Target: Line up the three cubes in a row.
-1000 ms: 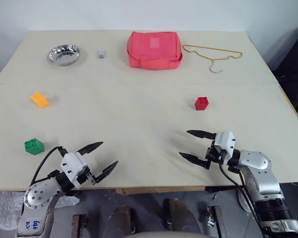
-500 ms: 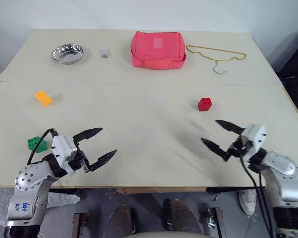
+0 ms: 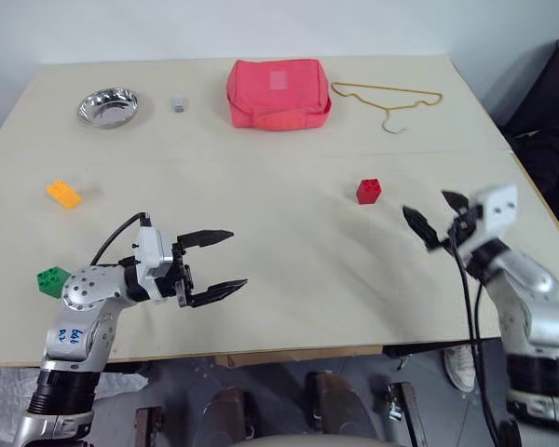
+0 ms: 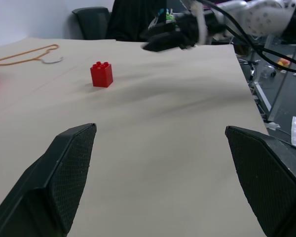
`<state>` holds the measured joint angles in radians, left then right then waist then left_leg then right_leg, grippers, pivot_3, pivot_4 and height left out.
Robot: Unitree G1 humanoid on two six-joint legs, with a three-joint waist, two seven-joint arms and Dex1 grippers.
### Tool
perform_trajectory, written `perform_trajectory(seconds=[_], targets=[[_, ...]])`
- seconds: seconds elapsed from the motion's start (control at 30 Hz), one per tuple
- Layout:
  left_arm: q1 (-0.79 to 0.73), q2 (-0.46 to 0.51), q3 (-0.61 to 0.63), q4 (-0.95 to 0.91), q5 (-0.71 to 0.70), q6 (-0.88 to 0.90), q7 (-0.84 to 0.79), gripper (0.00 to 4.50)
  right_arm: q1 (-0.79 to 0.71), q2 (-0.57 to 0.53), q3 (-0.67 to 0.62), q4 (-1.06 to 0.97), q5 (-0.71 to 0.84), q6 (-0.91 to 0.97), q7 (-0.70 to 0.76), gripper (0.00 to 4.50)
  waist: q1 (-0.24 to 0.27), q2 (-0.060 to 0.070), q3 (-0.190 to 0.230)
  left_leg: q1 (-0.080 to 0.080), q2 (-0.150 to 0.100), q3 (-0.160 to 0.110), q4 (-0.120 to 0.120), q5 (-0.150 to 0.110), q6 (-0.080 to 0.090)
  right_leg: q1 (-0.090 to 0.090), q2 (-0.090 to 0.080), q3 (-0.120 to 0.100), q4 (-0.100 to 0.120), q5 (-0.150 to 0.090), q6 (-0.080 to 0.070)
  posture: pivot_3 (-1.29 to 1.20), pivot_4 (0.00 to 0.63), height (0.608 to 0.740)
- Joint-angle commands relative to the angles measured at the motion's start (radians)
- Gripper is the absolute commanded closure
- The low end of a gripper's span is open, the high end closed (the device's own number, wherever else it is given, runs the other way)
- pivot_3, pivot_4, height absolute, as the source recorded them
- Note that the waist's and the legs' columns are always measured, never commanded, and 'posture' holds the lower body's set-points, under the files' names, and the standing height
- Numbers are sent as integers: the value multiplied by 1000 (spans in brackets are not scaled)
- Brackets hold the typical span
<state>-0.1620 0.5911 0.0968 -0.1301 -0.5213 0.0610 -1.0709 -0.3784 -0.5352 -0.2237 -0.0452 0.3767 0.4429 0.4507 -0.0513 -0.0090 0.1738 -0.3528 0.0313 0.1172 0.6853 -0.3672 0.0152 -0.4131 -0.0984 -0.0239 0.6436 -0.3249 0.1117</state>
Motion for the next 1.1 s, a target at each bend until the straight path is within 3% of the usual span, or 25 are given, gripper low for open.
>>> perform_trajectory(seconds=[0.03, 0.2, 0.5, 0.6, 0.77, 0.87, 0.93, 1.1], targets=[[15, -6, 18, -3, 12, -24, 13, 54, -107, 30, 38, 14, -53, 134, -130, 0, 5, 0, 0, 0, 0, 0, 0, 0, 0, 0, 0, 0, 0, 0, 0, 0, 150, 740], [40, -14, 12, -21, 24, -32, 28, 54, -237, 99, 77, 161, -115, 151, -215, 0, 17, 0, 0, -2, -2, -1, 0, 0, 1, -1, -1, -1, -1, 0, 0, 0, 150, 740], [57, -19, 12, -37, 33, -31, 50, 54, -279, 184, 128, 312, -184, 73, -222, 0, 15, 0, 0, -2, -1, 0, 0, 0, 1, -1, -1, -2, -1, 0, 0, 0, 150, 740], [57, -16, 17, -42, 34, -28, 53, 0, -286, 202, 124, 334, -193, 35, -226, 593, 11, 0, 0, -3, -1, 0, 0, 0, 1, -1, -1, -2, -1, 0, 0, 0, 150, 740], [60, -10, 23, -43, 33, -27, 57, 0, -291, 204, 118, 357, -189, -25, -195, 2226, 7, 0, 0, -2, -1, 0, 0, 0, 1, -1, -1, -2, -1, 0, 0, 0, 150, 740], [66, -9, 26, -45, 35, -27, 60, 0, -289, 185, 136, 360, -171, -35, -106, 3017, 2, 0, 0, -3, -1, 0, 0, 0, 1, -1, -1, -2, -1, 0, 0, 0, 150, 740], [77, -5, 33, -48, 35, -28, 60, 0, -295, 151, 164, 357, -147, -33, 35, 2994, -2, 0, 0, -3, -1, 0, 0, 0, 1, -1, -1, -2, -1, 0, 0, 0, 150, 740], [106, 12, 56, -31, 39, -39, 53, 0, -313, 16, 308, 331, -90, -60, 540, 2994, -4, 0, 0, -2, -1, -1, -1, 0, 1, -1, -1, -2, -2, 0, 0, 0, 150, 740]])
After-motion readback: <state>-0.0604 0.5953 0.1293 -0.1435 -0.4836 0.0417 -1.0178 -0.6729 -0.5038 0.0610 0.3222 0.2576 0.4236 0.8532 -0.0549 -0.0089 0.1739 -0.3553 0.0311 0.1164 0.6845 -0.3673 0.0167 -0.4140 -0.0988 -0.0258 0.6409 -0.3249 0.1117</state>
